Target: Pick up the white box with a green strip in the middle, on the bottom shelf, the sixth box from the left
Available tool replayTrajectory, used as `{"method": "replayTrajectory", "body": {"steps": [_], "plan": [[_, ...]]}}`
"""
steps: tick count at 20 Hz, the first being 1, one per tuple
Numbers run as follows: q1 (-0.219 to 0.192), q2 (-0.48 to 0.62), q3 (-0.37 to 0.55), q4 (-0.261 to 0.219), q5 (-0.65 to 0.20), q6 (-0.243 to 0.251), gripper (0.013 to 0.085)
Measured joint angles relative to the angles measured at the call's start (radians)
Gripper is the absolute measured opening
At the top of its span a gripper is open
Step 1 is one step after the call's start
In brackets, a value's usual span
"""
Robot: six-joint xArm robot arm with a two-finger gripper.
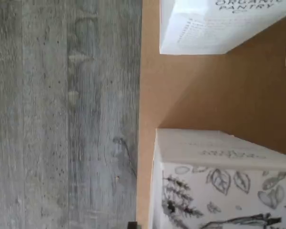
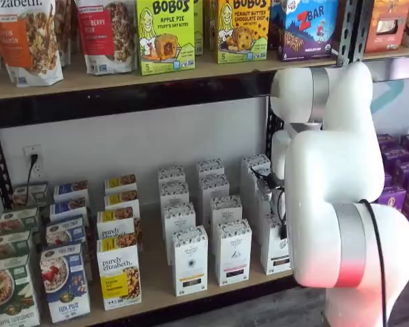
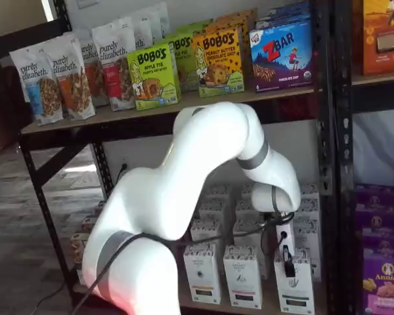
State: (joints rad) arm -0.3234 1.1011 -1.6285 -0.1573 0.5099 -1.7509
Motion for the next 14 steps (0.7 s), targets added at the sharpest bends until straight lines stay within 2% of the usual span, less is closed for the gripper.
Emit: {"method": "replayTrajectory", "body": {"steps": [7, 9, 10, 13, 14], "plan": [[0.003, -0.008, 0.022, 0.008, -0.013, -0.004, 0.069], [0.003, -0.011, 0.026, 0.019, -0.013, -0.013, 0.061], [0.003, -0.013, 0.028, 0.024, -0.012, -0.017, 0.061], [0.004, -0.018, 0.034, 0.027, -0.01, -0.018, 0.053], [0.004, -0.02, 0.038, 0.025, -0.011, -0.017, 0.053]]}}
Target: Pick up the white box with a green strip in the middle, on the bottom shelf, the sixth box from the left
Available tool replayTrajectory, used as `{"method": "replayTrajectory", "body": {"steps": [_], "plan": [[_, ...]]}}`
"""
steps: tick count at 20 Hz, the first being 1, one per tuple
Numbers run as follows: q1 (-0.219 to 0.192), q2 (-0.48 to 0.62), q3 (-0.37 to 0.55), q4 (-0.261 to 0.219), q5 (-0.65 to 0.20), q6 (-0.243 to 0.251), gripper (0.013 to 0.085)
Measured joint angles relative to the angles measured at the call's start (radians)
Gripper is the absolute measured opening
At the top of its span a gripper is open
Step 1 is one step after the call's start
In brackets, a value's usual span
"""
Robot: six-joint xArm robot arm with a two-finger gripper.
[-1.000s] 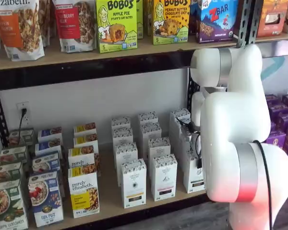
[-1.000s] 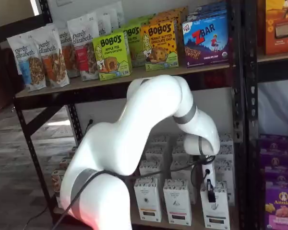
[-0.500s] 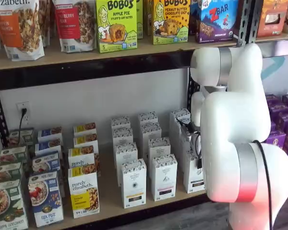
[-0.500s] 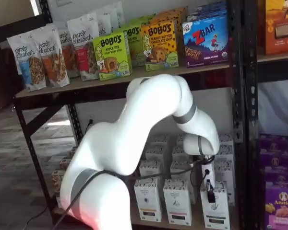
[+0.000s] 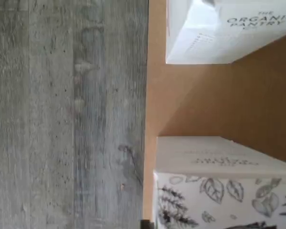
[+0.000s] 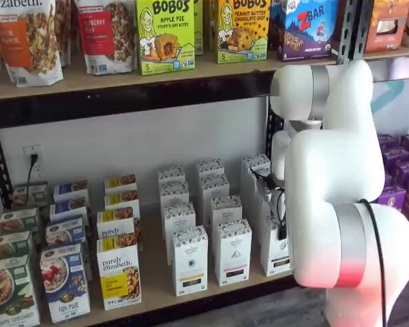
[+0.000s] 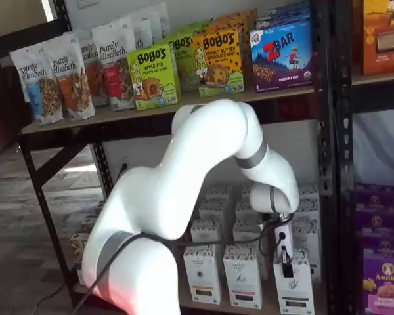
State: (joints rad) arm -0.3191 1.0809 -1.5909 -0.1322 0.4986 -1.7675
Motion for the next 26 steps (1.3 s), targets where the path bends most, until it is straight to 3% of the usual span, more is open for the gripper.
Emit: {"method": "replayTrajectory", "body": {"steps": [6, 9, 13, 18, 26], "plan": [[-0.003, -0.033, 0.062, -0.078, -0.052, 0.068, 0.053], [-0.003, -0.076, 0.134, -0.083, -0.085, 0.074, 0.053], [-0.002, -0.168, 0.274, -0.128, -0.136, 0.121, 0.053], [0.009, -0.319, 0.472, -0.139, -0.191, 0.146, 0.053], [0.027, -0.542, 0.727, -0.233, -0.225, 0.256, 0.053]]}}
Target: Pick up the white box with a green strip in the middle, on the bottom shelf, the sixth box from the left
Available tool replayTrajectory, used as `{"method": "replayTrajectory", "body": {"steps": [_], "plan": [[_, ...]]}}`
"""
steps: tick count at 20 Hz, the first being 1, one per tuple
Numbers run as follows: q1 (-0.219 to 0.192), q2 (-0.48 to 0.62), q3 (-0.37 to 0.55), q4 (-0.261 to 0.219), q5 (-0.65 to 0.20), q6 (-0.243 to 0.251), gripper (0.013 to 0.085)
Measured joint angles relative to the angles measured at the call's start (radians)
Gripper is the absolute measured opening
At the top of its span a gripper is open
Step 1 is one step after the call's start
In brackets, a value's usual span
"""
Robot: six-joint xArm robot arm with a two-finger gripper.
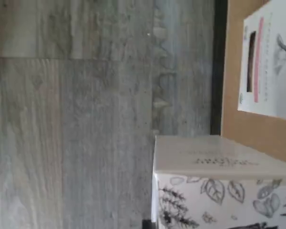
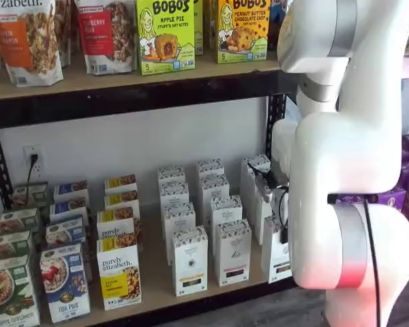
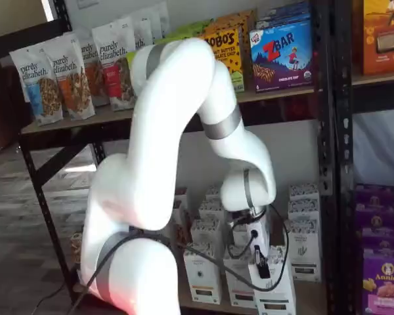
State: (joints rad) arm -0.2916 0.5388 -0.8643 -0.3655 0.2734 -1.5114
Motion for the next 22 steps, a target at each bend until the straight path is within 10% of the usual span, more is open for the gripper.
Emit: {"method": "replayTrajectory", "body": {"steps": [7, 22], "plan": [[0.01, -0.207, 0.178, -0.088, 0.009, 0.09, 0.053], [0.046, -0.385, 0.245, 0.023, 0.25, 0.01, 0.053]]}}
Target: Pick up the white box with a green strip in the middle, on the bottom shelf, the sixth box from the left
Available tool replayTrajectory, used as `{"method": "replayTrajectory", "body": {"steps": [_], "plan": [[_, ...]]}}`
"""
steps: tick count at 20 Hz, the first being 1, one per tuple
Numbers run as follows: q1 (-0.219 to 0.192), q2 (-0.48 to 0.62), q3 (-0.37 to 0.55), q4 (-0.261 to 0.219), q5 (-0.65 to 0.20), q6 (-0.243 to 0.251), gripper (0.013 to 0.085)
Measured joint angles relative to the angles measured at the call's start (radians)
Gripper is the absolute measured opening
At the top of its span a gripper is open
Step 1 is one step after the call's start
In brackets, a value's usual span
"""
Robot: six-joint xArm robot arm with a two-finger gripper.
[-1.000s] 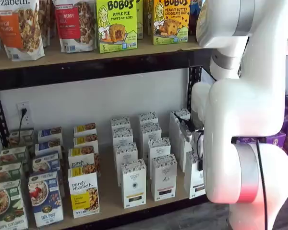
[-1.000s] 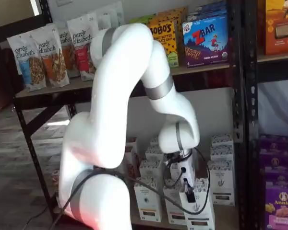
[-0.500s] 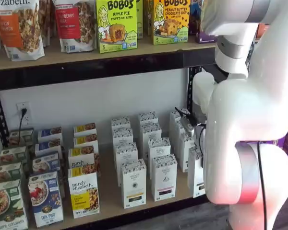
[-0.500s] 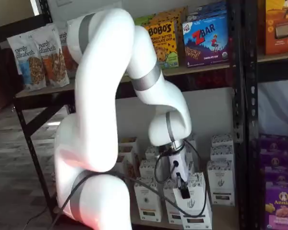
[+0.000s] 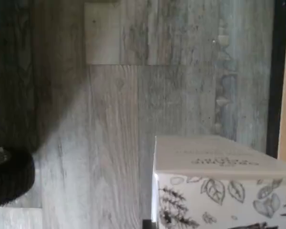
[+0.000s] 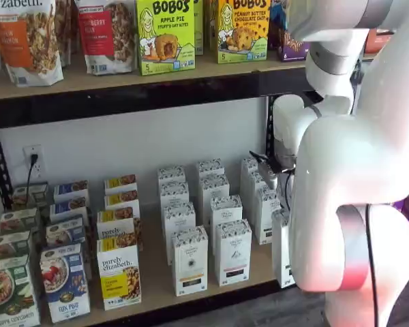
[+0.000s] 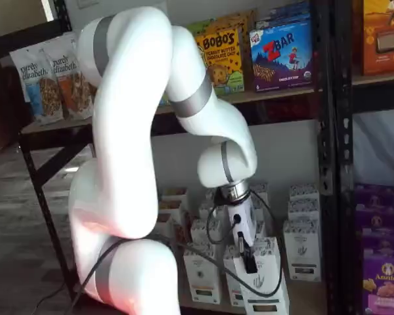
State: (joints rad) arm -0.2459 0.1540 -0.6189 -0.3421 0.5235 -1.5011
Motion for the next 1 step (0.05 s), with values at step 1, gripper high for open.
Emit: {"method": "replayTrajectory", "body": {"steps": [1], "plan": [[-0.002, -0.004, 0.0, 0.011, 0.011, -0.012, 0.053]]}}
